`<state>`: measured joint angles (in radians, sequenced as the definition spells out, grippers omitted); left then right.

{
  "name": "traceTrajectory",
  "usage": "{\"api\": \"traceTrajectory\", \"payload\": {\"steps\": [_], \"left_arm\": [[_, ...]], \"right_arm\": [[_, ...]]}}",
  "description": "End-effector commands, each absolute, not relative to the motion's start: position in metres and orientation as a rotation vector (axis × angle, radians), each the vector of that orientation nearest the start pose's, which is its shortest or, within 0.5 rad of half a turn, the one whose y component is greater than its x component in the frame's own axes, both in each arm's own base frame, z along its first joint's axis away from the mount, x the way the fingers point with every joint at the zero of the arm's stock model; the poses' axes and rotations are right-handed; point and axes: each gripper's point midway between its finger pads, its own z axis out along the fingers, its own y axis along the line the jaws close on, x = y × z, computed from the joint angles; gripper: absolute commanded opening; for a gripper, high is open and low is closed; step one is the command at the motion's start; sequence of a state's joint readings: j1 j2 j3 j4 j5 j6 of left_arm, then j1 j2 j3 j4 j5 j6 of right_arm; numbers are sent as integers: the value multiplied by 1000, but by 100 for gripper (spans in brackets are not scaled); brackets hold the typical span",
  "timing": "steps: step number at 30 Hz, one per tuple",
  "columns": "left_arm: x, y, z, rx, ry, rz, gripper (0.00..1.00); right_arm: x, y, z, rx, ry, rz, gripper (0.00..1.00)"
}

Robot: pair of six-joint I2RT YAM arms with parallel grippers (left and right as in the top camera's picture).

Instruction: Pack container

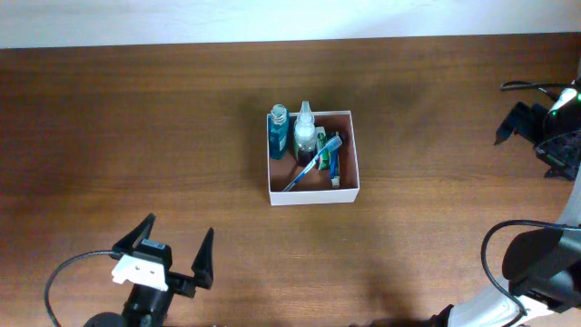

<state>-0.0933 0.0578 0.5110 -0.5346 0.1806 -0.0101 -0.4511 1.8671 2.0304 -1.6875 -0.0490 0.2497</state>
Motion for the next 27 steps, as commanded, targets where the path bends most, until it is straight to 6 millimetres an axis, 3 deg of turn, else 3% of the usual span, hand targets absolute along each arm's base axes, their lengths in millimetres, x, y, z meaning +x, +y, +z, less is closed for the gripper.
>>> {"api": "traceTrajectory", "payload": {"steps": [1,13,27], "left_arm": [[196,-48,261,223,1631,-207,99],[214,-58,243,288,1517,-252,99],[233,-56,172,402,1585,-136,99]], "right_arm": [[309,-142,225,1045,2891,56,99],[309,-142,225,1045,2891,56,99],[309,-142,225,1045,2891,56,99]]}}
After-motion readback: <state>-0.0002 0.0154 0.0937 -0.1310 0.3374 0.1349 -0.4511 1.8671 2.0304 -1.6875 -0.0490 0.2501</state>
